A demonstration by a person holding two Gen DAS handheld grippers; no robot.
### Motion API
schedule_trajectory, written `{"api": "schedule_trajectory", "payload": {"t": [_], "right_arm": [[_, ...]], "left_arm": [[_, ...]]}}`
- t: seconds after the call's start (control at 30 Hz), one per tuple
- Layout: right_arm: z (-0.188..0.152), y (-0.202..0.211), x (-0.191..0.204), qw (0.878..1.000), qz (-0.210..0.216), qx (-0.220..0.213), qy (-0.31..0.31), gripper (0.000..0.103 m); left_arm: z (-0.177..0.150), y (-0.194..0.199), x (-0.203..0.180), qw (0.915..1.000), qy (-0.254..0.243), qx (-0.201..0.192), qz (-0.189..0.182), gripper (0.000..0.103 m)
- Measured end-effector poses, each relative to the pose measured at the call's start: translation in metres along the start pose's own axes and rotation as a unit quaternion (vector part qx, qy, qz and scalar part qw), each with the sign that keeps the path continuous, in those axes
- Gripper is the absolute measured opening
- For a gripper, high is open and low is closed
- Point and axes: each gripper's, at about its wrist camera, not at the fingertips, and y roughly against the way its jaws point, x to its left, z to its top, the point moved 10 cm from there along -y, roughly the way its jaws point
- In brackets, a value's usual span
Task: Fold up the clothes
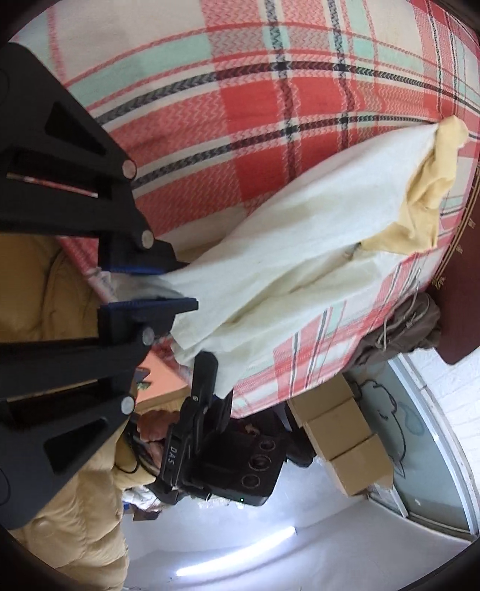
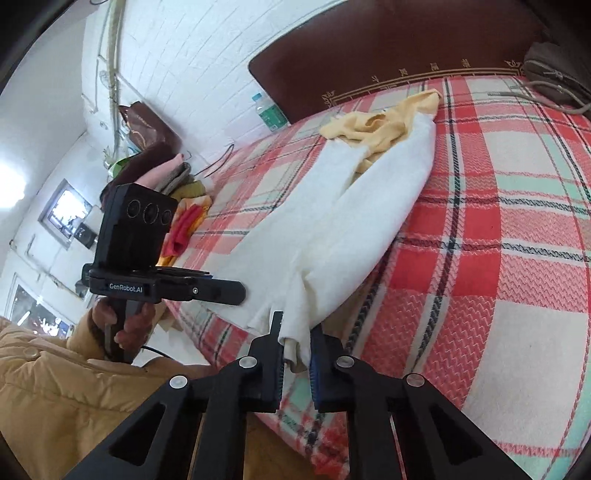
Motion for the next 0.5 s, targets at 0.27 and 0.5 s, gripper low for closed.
{"api": "schedule_trajectory", "payload": {"t": [0.27, 0.5], "right_arm": [[-0.037, -0.002, 0.031, 0.999, 0.018, 0.046, 0.009, 0.010], [-0.042, -0.008, 0.017, 0.998, 0.004, 0.055, -0.020, 0.010]], "left_arm": [[-0.036, 0.023, -0.001, 0.9995, 0.018, 0.015, -0.022, 0.012], [-0.050, 0.006, 0.021, 0.9984, 0.043, 0.036, -0.010, 0.040]]}}
